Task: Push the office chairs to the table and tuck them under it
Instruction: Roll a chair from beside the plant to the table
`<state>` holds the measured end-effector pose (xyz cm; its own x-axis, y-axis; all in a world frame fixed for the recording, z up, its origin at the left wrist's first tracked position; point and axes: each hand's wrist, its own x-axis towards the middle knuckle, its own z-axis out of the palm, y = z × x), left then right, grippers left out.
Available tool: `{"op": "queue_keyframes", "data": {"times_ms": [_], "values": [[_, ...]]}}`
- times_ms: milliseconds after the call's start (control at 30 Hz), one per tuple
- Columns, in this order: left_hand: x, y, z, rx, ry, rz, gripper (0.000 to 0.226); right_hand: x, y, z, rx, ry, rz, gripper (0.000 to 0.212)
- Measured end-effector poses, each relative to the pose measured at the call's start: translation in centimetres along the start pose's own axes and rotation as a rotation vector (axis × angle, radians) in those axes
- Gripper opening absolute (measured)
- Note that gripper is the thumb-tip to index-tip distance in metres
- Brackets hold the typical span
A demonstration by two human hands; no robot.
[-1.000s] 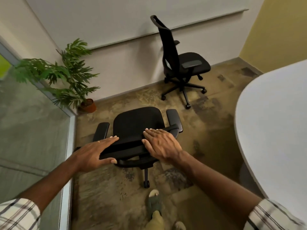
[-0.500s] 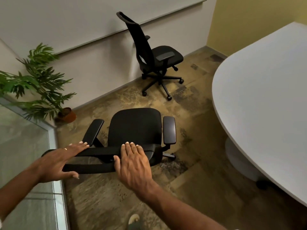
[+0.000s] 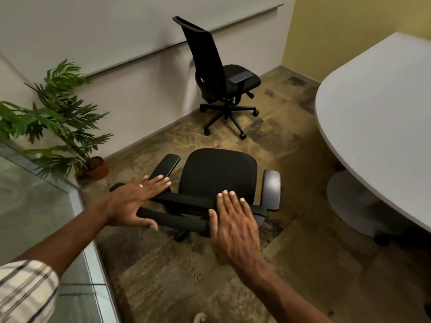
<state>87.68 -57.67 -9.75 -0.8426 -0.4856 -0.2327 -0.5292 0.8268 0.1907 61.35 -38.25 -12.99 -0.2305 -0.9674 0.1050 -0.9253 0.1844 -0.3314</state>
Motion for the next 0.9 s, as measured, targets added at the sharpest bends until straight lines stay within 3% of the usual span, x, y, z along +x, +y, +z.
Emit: {"op": "queue_keyframes", "data": {"times_ms": [167,700,767,833,900], "values": [[-2.6,-2.5,1.0,0.059,-0.074,0.070,0.116,-1.4,-3.2,1.3,-0.053,-0.028,0.016,0.061],[-4.2,-11.1,-1.8,0.091,-0.033,0.302,0.125,0.1,-13.4,0.3,-0.077,-0.056,0.111,0.056],[-3.1,-13.0,-1.8,0.098,-0.026,0.308,0.124,2.2,-13.4,1.3,-0.076,-0.075,0.111,0.064],[-2.3,-13.1,-2.1,0.158,-0.030,0.369,0.112,2.5,-13.1,1.8,-0.108,-0.070,0.118,0.074],[-0.5,-15.4,-2.1,0.244,-0.099,0.439,0.086,4.5,-13.0,2.5,-0.088,-0.101,0.146,0.068]]}}
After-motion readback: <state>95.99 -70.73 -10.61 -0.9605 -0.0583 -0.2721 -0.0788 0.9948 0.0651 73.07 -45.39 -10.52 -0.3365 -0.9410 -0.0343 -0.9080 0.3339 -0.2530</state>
